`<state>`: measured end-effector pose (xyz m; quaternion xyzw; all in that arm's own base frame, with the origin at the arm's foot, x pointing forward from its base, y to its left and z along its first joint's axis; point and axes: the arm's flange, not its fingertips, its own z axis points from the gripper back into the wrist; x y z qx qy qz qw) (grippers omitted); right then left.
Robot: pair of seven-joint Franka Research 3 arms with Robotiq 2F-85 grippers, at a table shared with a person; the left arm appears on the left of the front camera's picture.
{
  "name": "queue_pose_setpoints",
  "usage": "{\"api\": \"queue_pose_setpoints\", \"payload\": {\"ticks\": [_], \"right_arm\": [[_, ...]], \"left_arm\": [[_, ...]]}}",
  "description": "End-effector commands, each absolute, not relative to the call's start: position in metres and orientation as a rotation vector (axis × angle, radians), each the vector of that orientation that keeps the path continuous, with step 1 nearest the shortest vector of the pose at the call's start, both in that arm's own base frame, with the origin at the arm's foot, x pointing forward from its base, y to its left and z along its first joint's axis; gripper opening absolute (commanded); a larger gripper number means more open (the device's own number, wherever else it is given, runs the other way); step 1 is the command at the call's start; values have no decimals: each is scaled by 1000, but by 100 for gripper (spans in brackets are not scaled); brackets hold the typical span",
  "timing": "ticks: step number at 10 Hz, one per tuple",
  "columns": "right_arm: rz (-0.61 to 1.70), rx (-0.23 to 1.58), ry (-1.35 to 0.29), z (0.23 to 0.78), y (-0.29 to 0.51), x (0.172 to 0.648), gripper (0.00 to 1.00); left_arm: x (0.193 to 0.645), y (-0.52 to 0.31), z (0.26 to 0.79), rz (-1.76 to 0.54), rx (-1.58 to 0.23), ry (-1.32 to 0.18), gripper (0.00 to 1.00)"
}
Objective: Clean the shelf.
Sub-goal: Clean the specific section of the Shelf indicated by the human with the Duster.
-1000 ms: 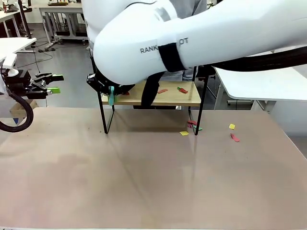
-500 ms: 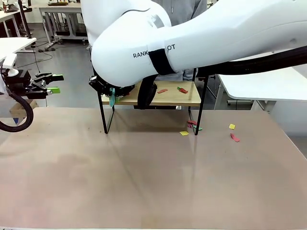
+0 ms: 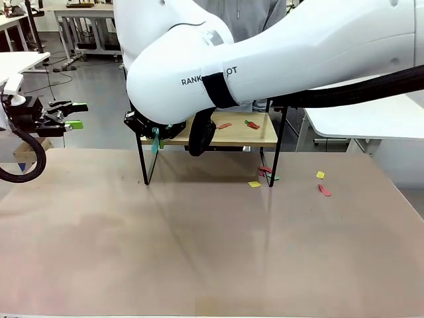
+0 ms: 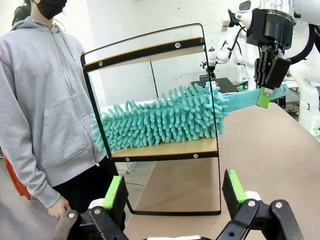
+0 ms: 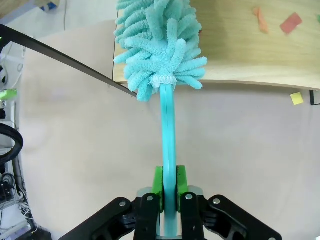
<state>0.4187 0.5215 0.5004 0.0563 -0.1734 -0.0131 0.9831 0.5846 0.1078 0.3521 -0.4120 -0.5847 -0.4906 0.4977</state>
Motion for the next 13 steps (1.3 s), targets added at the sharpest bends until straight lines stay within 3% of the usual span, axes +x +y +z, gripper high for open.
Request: {"api": "queue_pose_setpoints", "payload": {"ticks": [1,13], "right_arm": [[-26,113,-353,501,521,419,13],[-209,-2,-261,494,353,437,13]], "left_arm": [[581,107,356,-1187,-996,-1421,100],[581,107,356,-1187,-996,-1421,100]]}}
